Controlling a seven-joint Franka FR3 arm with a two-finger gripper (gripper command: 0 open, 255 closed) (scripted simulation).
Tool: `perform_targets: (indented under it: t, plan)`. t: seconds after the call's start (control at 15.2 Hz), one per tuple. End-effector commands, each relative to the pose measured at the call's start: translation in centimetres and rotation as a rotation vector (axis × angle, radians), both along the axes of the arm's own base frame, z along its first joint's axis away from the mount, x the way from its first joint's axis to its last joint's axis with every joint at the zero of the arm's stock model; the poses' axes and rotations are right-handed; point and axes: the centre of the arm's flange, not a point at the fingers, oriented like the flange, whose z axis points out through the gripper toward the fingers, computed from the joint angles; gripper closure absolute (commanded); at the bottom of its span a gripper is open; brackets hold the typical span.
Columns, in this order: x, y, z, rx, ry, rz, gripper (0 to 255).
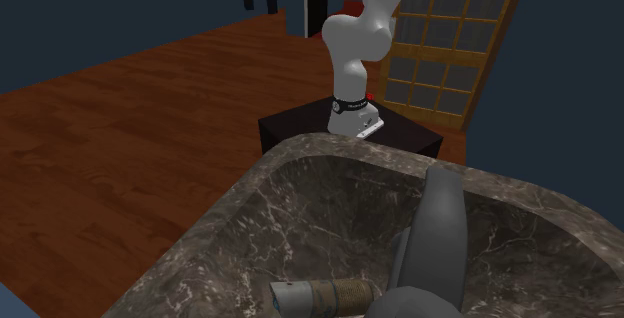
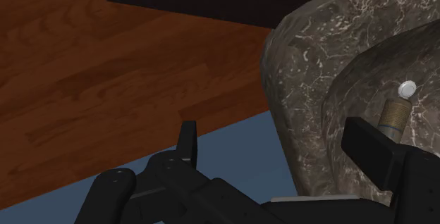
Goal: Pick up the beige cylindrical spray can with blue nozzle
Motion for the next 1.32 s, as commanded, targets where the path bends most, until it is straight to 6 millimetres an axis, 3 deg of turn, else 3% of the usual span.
perform_targets:
  t: [0.0, 0.59, 1.25]
  plan:
    - [0.0, 0.0, 0.0, 0.0, 0.0, 0.0, 0]
    - [-0.8, 9.1, -7.5, 0.009, -0.095, -0.059, 0]
    - [-0.2, 19.3, -15.7, 0.018, -0.2, -0.124, 0]
